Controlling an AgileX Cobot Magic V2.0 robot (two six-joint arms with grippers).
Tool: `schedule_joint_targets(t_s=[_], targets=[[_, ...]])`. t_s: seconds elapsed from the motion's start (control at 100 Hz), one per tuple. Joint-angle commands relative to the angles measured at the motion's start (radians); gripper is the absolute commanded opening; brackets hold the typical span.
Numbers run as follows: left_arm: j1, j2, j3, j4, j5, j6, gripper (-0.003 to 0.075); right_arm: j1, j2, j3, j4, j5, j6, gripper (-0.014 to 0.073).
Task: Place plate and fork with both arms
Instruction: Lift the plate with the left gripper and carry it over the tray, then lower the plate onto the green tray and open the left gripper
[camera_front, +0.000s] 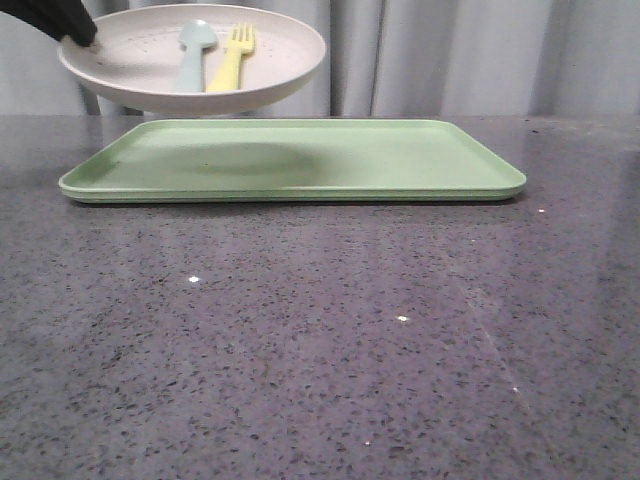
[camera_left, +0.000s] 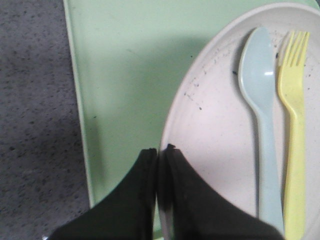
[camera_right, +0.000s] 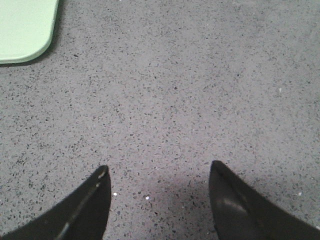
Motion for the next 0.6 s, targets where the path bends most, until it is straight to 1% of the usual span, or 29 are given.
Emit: schedule_joint_targets(t_s=[0.0,0.31,0.59], targets=[[-0.036,-0.011,-0.065,-0.056,-0.064,-0.056,-0.0021,-0.003,0.011,-0.038,-0.015,-0.072,-0.009,0.0445],[-0.122,0.105,-0.148,-0.056,-0.083,-0.076,-0.0021,-0.003,0.011,-0.038,-0.015,-0.072,-0.009,0.0445],[-0.126,0.178,-0.193,-0.064,-0.106,-0.086,-0.0021,-0.003,0.011,-0.038,-0.015,-0.072,-0.009,0.0445]])
